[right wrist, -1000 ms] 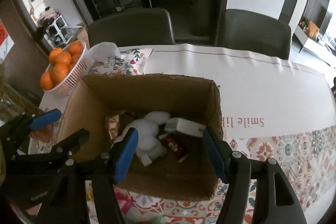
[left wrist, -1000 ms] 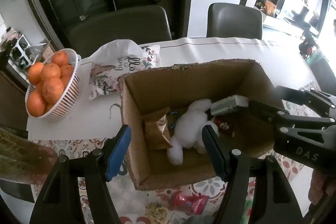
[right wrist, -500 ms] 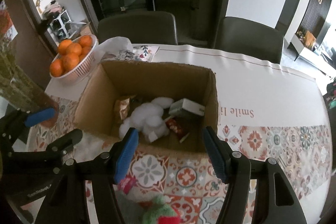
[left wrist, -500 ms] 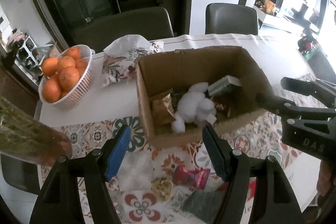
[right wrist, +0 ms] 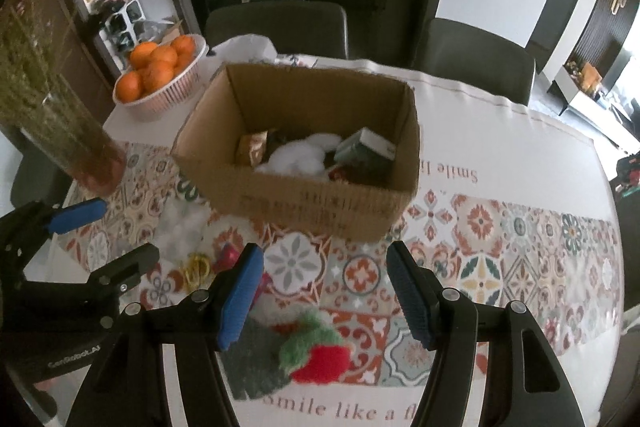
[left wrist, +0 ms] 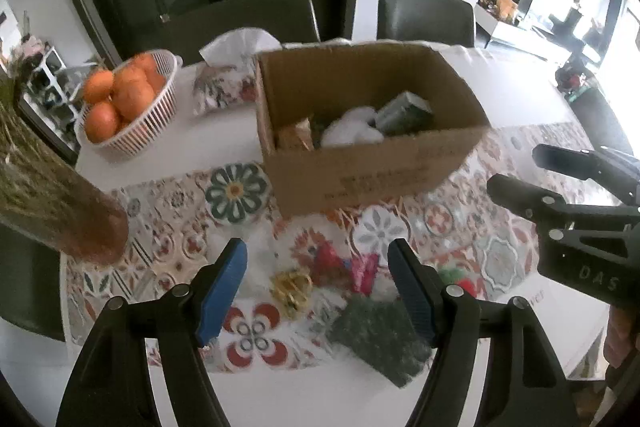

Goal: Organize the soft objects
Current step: 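Grasp the green scrubber with left tool while right tool grasps the pompom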

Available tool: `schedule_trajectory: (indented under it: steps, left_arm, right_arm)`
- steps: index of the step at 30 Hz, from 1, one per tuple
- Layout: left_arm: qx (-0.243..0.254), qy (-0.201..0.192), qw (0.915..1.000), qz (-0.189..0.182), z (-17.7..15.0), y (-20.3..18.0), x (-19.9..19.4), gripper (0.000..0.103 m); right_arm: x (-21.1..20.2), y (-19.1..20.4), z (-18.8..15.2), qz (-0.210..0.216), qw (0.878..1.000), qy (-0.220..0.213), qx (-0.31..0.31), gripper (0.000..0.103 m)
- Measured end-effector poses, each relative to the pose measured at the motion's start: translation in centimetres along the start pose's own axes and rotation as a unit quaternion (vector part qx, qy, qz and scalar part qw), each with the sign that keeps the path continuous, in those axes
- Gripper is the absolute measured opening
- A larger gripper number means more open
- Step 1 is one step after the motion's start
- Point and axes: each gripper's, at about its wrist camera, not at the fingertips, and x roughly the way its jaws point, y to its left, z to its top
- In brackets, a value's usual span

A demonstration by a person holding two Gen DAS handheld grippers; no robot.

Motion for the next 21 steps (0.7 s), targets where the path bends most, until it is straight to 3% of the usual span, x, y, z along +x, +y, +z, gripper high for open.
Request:
schedule_trajectory:
  steps: [12,21]
  left_arm:
    - [-0.005,0.042,0.9989,-0.019,-5.0,-1.6,1.3,0.072]
    - [-0.069,0.067,0.9949,-0.033,-8.2,-1.9,3.1,0.072]
  right_arm:
    - [1.5,0.0,-4.9,0.014,0.999,0.042,0.001,0.065]
    - [3.6,-0.4,-7.9,0.021,0.997,0.078,-0.003,0.065]
